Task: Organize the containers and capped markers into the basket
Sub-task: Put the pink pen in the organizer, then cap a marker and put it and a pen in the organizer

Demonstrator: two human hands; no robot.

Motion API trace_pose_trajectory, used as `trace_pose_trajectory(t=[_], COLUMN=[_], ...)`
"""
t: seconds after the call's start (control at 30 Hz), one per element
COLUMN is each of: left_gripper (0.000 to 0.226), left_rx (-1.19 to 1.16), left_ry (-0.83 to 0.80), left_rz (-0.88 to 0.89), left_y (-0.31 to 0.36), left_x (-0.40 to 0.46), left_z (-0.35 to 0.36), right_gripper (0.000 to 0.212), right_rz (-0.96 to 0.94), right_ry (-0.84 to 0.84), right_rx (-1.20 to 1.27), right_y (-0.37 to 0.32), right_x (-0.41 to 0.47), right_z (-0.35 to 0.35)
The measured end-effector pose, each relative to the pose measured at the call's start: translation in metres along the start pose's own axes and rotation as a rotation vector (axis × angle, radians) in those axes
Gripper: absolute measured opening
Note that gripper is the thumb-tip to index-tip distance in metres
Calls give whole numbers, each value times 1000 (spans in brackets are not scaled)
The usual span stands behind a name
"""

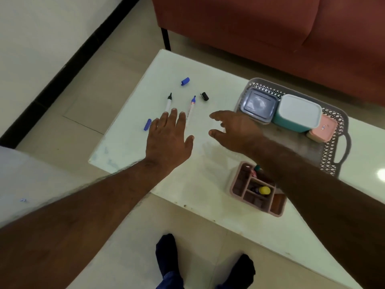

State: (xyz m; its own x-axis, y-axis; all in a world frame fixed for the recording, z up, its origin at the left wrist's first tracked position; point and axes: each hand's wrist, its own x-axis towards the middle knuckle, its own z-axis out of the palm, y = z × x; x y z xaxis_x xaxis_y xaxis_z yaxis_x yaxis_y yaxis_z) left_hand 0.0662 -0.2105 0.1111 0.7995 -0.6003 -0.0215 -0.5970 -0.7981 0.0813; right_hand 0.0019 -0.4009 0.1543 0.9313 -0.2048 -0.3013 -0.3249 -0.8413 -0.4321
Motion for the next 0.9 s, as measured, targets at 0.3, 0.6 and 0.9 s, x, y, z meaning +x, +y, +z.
trace_pose_trajectory(t=[0.3,0.6,0.9], left_gripper=[57,45,18], left_rx=[119,103,-125], left_ry=[-140,-198,-156], left_rz=[-84,-48,-178], left_y=[-91,-110,-113], left_x=[9,24,28], left_z=[37,58,61], right_gripper=[55,50,21], right_rz=[-52,22,50], right_ry=[-168,-222,-134], right_rx=[-28,-109,-183], right_y=[-61,-72,-71], right_x=[39,52,54], right_z=[79,127,142])
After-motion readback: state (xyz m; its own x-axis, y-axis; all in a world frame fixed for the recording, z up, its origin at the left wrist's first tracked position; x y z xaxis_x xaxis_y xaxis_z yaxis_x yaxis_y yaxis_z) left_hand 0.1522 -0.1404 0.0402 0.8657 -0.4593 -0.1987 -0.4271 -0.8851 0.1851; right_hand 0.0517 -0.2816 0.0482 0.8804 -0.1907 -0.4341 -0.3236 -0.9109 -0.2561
